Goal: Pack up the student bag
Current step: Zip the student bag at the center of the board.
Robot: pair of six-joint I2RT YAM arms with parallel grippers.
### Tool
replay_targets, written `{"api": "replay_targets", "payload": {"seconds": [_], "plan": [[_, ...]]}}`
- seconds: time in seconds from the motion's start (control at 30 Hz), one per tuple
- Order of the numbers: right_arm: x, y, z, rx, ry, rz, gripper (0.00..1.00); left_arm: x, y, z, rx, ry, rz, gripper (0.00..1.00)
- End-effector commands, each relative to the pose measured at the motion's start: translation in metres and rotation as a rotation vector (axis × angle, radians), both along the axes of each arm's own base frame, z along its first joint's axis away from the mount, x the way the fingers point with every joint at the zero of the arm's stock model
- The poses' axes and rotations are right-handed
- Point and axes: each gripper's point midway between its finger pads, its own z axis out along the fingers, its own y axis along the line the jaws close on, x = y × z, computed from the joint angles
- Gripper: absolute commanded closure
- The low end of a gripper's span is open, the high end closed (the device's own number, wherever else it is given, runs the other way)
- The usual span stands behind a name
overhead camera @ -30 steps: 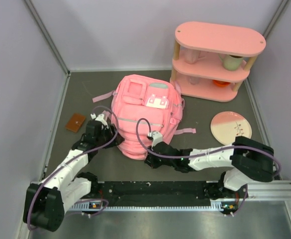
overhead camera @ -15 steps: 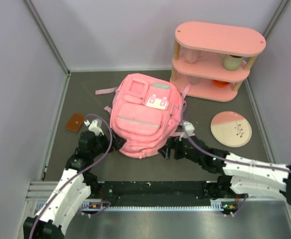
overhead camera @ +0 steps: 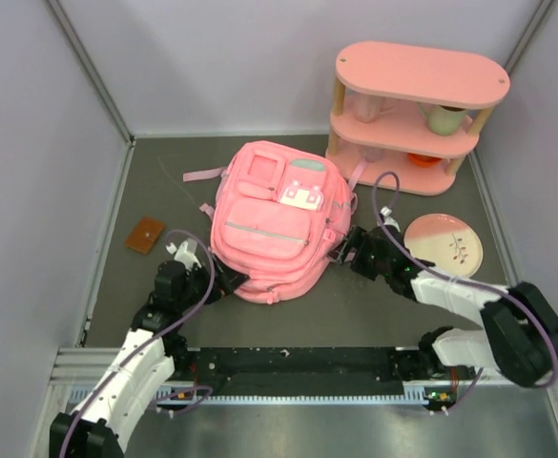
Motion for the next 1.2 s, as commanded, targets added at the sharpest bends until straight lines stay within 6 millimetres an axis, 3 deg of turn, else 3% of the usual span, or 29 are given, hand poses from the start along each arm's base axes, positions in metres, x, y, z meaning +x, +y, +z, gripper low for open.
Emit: {"api": "replay_targets", "payload": {"seconds": [0.0, 0.13, 0.37, 0.4, 0.43, 0.5, 0.53, 0.7, 0.93, 1.03, 1.1, 1.17], "plan": [[0.027, 0.048, 0.035, 0.201, -0.058, 0.098, 0.21, 0.009, -0.011, 0.018, -0.067, -0.064, -0.026, 0.06], [0.013, 0.056, 0.044, 0.294, -0.098, 0.125, 0.32, 0.011, -0.013, 0.021, -0.075, -0.078, -0.039, 0.06], [0.006, 0.078, 0.058, 0.358, -0.119, 0.213, 0.34, 0.018, -0.017, 0.018, -0.08, -0.067, -0.05, 0.06], [0.007, 0.082, 0.061, 0.368, -0.124, 0.222, 0.41, 0.02, -0.017, 0.019, -0.075, -0.073, -0.052, 0.07], [0.008, 0.086, 0.067, 0.383, -0.148, 0.24, 0.67, 0.021, -0.017, 0.019, -0.071, -0.073, -0.051, 0.07], [0.007, 0.093, 0.069, 0.399, -0.164, 0.271, 0.85, 0.023, -0.017, 0.016, -0.053, -0.07, -0.055, 0.09], [0.009, 0.096, 0.076, 0.418, -0.19, 0.287, 1.0, 0.023, -0.017, 0.015, -0.046, -0.069, -0.059, 0.1], [-0.003, 0.107, 0.099, 0.489, -0.24, 0.369, 1.0, 0.019, -0.011, -0.002, -0.002, -0.035, -0.05, 0.12], [-0.009, 0.091, 0.146, 0.49, -0.402, 0.346, 1.0, 0.013, 0.001, -0.015, 0.078, -0.026, -0.033, 0.11], [-0.006, 0.08, 0.128, 0.413, -0.366, 0.283, 0.97, 0.014, 0.003, -0.016, 0.096, -0.034, -0.034, 0.11], [-0.008, 0.072, 0.107, 0.361, -0.297, 0.253, 0.74, 0.014, 0.003, -0.017, 0.104, -0.036, -0.038, 0.11], [-0.016, 0.069, 0.09, 0.322, -0.249, 0.266, 0.65, 0.014, 0.004, -0.02, 0.111, -0.029, -0.04, 0.12]]}}
